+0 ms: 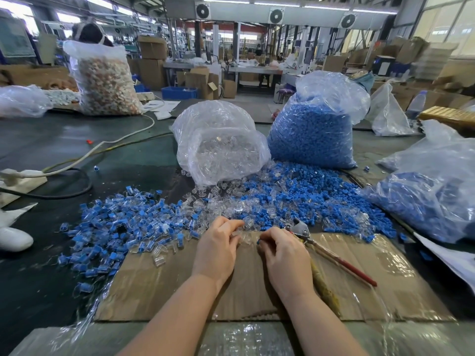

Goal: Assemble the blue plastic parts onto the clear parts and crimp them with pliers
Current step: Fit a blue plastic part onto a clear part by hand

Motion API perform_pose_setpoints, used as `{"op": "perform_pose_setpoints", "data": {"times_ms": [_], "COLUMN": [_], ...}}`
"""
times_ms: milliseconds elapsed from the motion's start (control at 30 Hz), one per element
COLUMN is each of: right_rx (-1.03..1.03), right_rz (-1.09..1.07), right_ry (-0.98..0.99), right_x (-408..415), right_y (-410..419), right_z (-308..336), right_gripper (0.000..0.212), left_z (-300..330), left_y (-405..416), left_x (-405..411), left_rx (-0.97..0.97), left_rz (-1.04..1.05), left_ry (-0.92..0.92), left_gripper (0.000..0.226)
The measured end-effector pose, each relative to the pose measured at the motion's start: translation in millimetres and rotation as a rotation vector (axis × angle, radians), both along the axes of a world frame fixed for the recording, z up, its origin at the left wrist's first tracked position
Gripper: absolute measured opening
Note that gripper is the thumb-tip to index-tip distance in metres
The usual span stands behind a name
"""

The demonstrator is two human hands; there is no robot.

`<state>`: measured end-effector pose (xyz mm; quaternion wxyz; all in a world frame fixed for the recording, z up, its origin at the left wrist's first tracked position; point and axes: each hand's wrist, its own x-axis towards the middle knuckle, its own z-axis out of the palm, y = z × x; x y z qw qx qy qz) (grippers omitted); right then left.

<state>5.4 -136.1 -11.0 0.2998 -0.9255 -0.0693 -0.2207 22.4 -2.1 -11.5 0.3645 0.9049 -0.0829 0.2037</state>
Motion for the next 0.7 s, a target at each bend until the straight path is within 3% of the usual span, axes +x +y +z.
{"op": "perform_pose_setpoints", "data": {"times_ms": [133,500,700], "right_rx": [0.001,0.029,0.112], "right_rz": [0.005,0.005,0.008], "right_ry": [-0.007,-0.02,-0.024], "right_x": [-0.6,-2.2,-2.6], "right_y": [0.0,0.9,0.4], "right_z": [1.0,2.4,3.4], "right_gripper": [0.006,0.006,0.005], "left_z": [-0.2,5.0,2.5], "left_y": [0.0,1.2,3.0], "left_x": [0.7,-3.1,-2.3], "left_rx": [0.001,-0.129,-0.226], "left_rz": [-0.038,-0.054,-0.049], "left_ry": [0.009,0.031,0.074], "left_gripper": [0.038,0.023,0.028]}}
